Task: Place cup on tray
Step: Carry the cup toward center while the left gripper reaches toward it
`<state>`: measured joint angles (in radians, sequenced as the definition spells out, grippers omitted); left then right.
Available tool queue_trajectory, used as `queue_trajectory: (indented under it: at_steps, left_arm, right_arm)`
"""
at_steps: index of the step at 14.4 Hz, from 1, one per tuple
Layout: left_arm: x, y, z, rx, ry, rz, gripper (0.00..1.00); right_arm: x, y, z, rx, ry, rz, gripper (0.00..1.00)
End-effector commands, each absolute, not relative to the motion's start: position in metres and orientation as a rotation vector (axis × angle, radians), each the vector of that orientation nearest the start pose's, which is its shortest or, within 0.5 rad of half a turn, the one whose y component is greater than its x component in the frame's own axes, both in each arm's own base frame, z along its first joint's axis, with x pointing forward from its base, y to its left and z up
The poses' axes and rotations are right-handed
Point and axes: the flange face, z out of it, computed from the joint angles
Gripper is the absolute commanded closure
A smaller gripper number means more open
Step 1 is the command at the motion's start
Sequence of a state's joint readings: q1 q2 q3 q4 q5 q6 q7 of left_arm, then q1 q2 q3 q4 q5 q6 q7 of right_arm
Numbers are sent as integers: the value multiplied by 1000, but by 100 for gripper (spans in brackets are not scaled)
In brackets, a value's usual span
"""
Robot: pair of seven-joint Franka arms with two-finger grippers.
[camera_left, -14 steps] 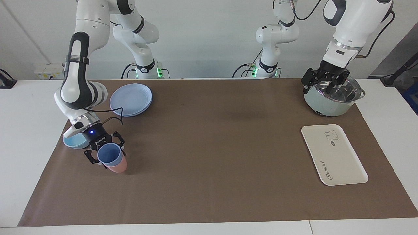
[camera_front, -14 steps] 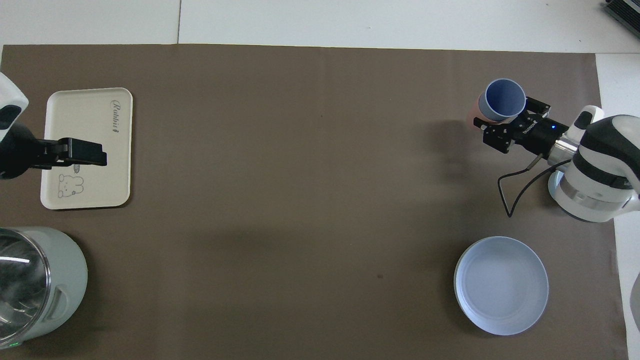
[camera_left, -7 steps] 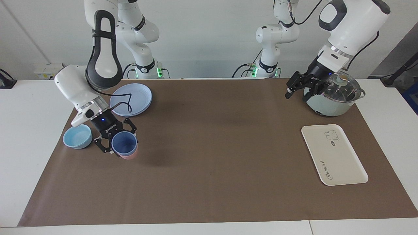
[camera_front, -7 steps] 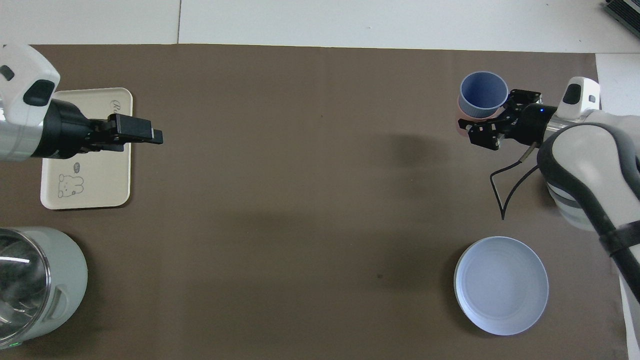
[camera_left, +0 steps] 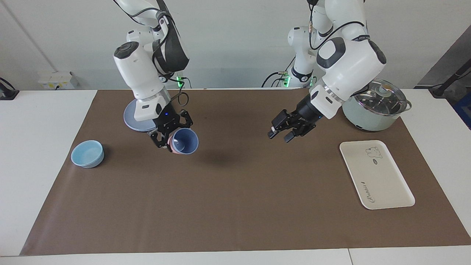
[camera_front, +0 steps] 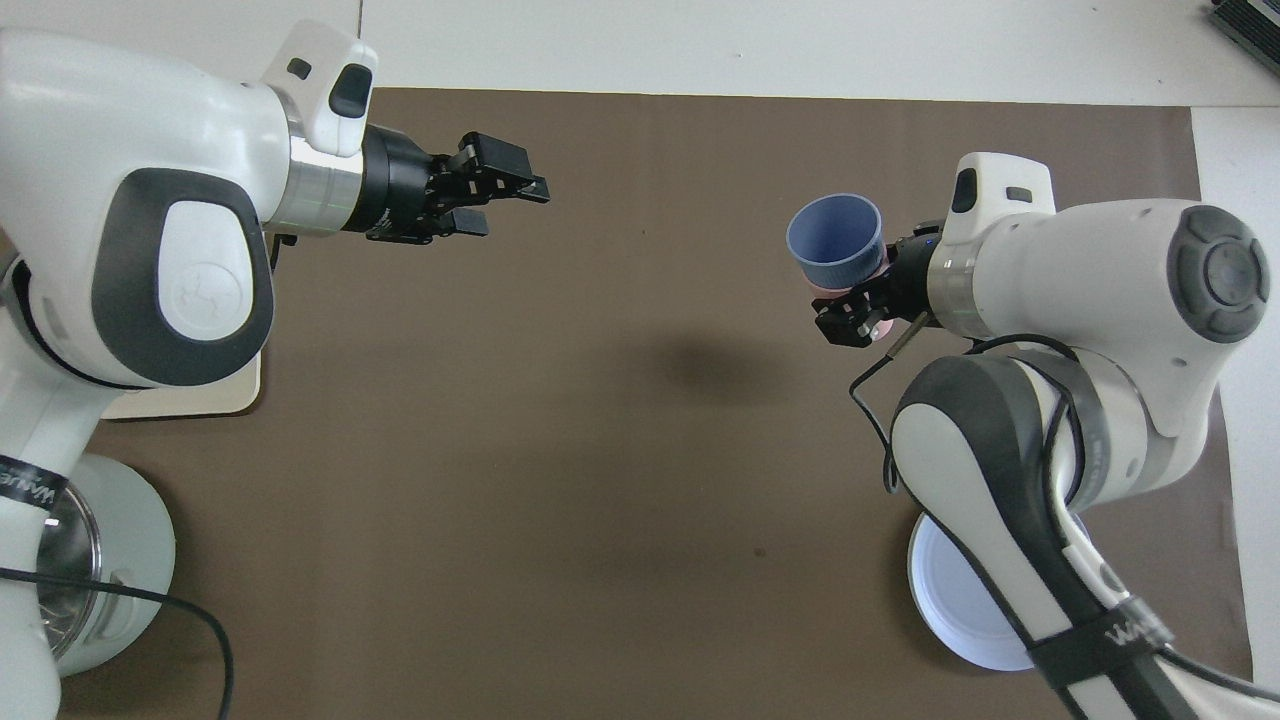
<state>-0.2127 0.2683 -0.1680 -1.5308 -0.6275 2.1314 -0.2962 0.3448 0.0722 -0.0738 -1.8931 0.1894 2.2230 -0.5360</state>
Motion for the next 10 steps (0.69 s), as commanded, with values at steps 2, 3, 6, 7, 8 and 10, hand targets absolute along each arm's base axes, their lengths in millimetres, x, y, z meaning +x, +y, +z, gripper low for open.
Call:
queue_trajectory:
  at_steps: [2, 3, 6, 7, 8, 10]
  left_arm:
    - [646, -312, 545, 2310, 316, 123, 20]
    - [650, -328, 539, 2295, 335, 103, 21]
    - [635, -376, 528, 2281, 344, 71, 25]
    - [630, -384, 528, 2286, 329, 56, 25]
    - [627, -389, 527, 2290, 321, 45, 25]
    - [614, -408, 528, 2297, 289, 29, 25]
  right_arm:
    - [566, 197, 518, -2820, -1102, -235, 100]
    - [564, 200, 524, -2817, -1119, -188, 100]
    - [557, 207, 526, -2865, -1238, -127, 100]
    - [555, 212, 526, -2865, -1255, -112, 100]
    - [551, 218, 526, -2884, -1291, -94, 100]
    - [545, 228, 529, -2931, -1323, -78, 100]
